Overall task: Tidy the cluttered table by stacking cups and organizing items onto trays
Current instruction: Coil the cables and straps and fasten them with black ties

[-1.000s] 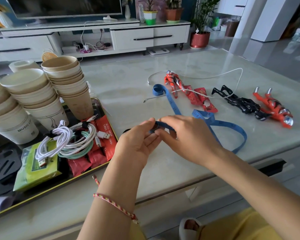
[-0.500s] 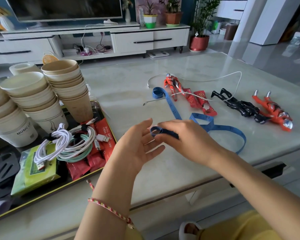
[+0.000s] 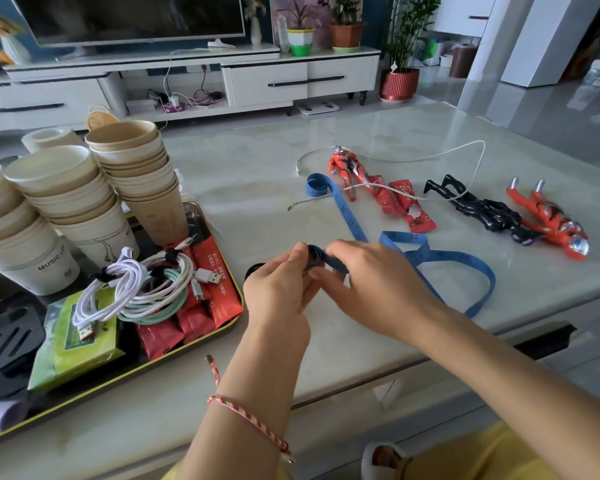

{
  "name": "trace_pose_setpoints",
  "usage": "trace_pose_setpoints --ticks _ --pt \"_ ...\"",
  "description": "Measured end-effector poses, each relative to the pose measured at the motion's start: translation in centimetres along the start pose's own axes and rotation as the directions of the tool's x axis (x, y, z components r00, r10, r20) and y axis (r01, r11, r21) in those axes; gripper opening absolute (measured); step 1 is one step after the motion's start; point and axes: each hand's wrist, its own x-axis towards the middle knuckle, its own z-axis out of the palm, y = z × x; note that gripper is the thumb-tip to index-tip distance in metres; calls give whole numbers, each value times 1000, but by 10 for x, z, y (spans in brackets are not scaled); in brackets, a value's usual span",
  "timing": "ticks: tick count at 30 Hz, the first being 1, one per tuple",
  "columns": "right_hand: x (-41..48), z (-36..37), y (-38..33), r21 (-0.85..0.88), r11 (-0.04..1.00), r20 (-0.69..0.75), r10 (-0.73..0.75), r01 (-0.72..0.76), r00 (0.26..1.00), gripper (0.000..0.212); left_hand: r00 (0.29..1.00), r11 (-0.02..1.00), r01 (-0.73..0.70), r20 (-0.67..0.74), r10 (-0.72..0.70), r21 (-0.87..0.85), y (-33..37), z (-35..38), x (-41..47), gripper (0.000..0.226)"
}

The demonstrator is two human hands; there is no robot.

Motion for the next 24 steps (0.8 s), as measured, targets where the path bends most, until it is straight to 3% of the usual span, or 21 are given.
trace_pose_setpoints --ticks 4,10,16,18,24 --pt "-1 12 -9 -60 998 -48 -20 17 999 31 997 996 75 -23 -76 -40 1 1 1 10" --pt "4 5 2 -50 999 -57 -23 20 998 35 970 978 207 134 -205 -6 12 -6 -3 10" --pt "4 -10 13 121 988 100 -108 96 989 20 982 964 -17 184 -33 265 22 -14 0 4" --pt "3 -12 14 92 989 149 -130 117 980 22 978 921 -110 207 33 373 21 -16 -1 4" --pt "3 -10 17 5 991 164 -130 131 978 25 966 848 -132 260 -7 514 22 -18 -5 10"
